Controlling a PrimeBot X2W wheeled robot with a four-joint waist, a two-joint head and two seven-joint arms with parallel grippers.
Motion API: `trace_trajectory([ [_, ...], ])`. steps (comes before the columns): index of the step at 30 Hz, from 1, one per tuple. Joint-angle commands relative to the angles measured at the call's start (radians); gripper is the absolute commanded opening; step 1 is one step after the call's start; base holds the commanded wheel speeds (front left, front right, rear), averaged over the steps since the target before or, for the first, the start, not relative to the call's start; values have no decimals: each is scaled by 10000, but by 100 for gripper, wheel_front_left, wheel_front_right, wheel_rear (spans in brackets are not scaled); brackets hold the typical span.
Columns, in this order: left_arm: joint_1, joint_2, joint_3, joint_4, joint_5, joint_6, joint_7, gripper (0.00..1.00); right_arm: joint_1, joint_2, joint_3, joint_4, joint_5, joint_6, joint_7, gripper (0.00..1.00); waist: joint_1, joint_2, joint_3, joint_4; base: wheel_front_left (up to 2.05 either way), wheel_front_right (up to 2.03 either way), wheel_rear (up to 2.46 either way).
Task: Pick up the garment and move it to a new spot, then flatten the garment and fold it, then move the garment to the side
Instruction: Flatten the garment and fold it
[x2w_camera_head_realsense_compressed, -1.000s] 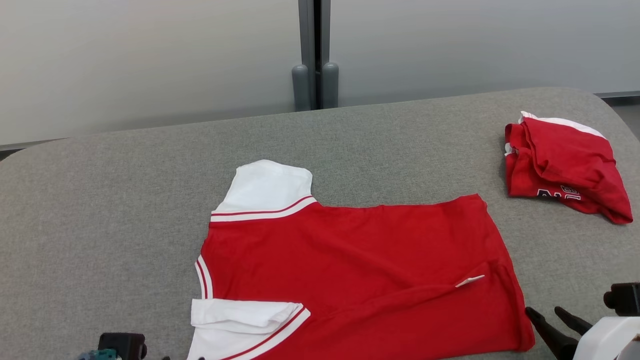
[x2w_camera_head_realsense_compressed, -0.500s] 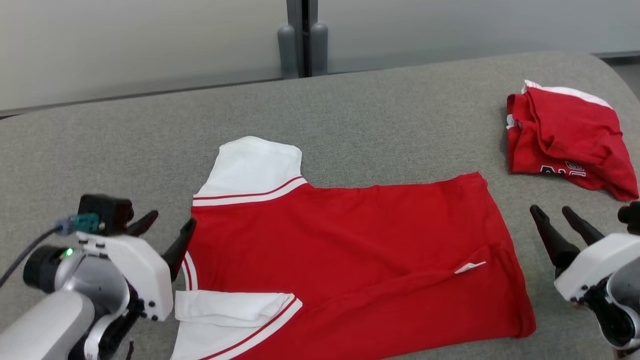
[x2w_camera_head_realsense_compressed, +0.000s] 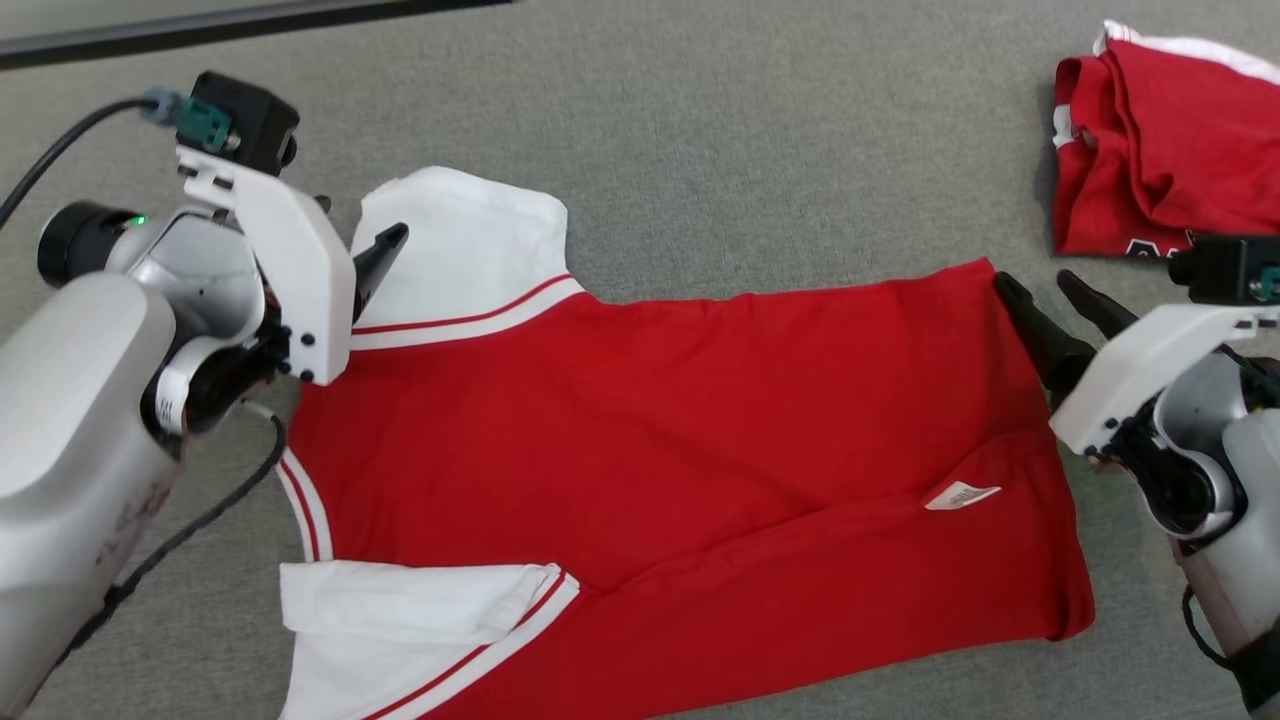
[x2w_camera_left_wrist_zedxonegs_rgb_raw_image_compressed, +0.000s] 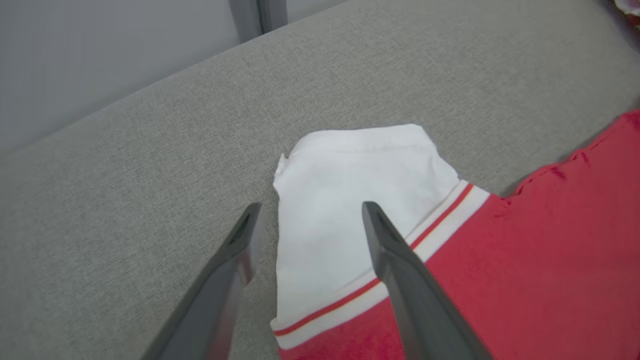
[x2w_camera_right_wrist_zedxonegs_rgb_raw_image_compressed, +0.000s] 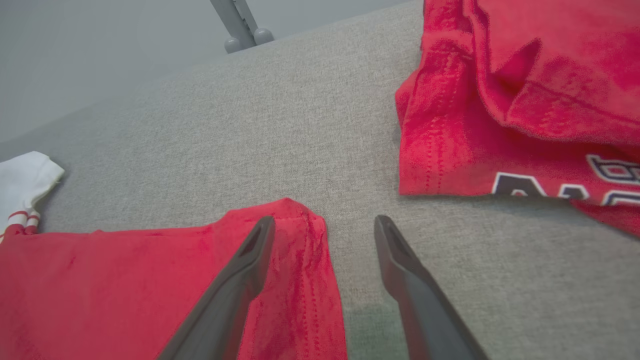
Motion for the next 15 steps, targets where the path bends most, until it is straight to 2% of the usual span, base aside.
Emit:
trace_trajectory([
  [1, -277, -8, -38, 223, 97, -99, 99, 100, -187, 0, 143, 15, 145, -3, 99, 100, 0, 0, 283, -153, 0, 0, 0],
  [5, -1068, -305, -221, 1232, 105, -489, 594, 100, -674, -127, 876, 34, 520, -3, 209, 100, 0, 0, 591, -329, 0, 0, 0],
  [9, -1561, -509, -247, 2172, 40, -650, 843, 100, -1059, -143, 1491, 88, 793, -3, 78, 100, 0, 0, 813, -528, 0, 0, 0],
  [12, -1786, -675, -253, 2699, -98, -807, 1006, 100, -1231, -137, 1962, 79, 1037, -3, 58, 87, 0, 0, 867, -614, 0, 0, 0],
  [13, -1839, -692, -273, 2846, -86, -844, 1028, 100, -1297, -146, 2114, 97, 1106, -3, 8, 76, 0, 0, 866, -636, 0, 0, 0],
  [14, -1865, -733, -295, 2983, -90, -885, 1022, 100, -1345, -153, 2244, 122, 1176, -3, -32, 51, 0, 0, 859, -652, 0, 0, 0],
  [15, -1888, -786, -283, 3100, -132, -918, 966, 92, -1388, -157, 2356, 160, 1247, -3, -90, 45, 0, 0, 849, -664, 0, 0, 0],
])
